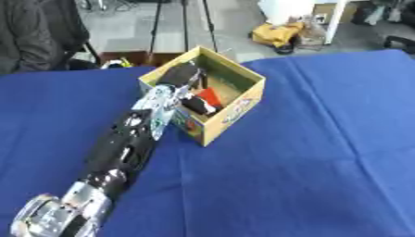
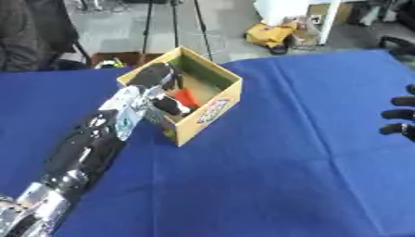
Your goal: Pick up objects on the table and place them in the box.
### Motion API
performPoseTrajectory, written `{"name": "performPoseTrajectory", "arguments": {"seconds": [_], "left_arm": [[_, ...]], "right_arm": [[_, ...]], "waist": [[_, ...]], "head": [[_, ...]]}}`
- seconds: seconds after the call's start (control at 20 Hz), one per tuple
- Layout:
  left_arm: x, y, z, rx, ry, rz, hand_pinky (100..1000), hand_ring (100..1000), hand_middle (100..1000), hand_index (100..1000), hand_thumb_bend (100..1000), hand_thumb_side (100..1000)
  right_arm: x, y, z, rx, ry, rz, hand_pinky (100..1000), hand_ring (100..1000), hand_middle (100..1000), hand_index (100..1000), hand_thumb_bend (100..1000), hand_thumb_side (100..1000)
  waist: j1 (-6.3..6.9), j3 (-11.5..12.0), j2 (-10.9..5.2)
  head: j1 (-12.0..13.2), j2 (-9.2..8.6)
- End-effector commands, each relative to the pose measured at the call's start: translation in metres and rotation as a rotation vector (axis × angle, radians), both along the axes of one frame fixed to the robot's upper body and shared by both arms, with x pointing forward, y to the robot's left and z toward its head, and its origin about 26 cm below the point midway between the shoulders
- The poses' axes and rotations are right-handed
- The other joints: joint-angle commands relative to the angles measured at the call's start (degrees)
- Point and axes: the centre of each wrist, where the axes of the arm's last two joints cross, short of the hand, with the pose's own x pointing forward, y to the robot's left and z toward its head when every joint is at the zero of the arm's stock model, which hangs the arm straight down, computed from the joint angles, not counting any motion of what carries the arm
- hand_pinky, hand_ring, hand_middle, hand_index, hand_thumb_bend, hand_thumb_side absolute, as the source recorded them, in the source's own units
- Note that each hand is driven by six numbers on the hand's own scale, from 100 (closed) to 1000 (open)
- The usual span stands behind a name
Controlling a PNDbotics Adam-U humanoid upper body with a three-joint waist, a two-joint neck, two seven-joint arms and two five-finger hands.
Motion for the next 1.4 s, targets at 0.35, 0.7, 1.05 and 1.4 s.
{"name": "performPoseTrajectory", "arguments": {"seconds": [0.35,0.7,1.05,1.4], "left_arm": [[-0.008,0.018,0.073,-0.243,-0.307,-0.108,793,812,767,828,1000,793],[-0.095,0.069,0.100,-0.878,-0.554,-0.261,698,728,671,749,862,833],[-0.140,0.113,0.028,-1.316,-0.338,-0.098,675,708,671,753,797,857],[-0.154,0.126,0.005,-1.420,-0.323,-0.005,665,683,644,742,779,858]], "right_arm": [[0.000,-0.006,0.007,0.007,-0.026,-0.020,537,654,664,830,100,571],[-0.001,-0.012,0.011,0.006,-0.046,-0.051,537,654,663,830,100,557],[-0.001,-0.013,0.014,-0.002,-0.059,-0.064,537,655,664,831,100,571],[-0.002,-0.014,0.012,0.001,-0.054,-0.067,536,654,662,830,100,569]], "waist": [[-0.21,2.15,-0.56],[-0.09,7.01,0.35],[-0.41,9.86,0.60],[-0.74,10.50,0.58]], "head": [[-1.51,-1.28],[-4.50,-2.61],[-6.27,-2.93],[-6.16,-2.71]]}}
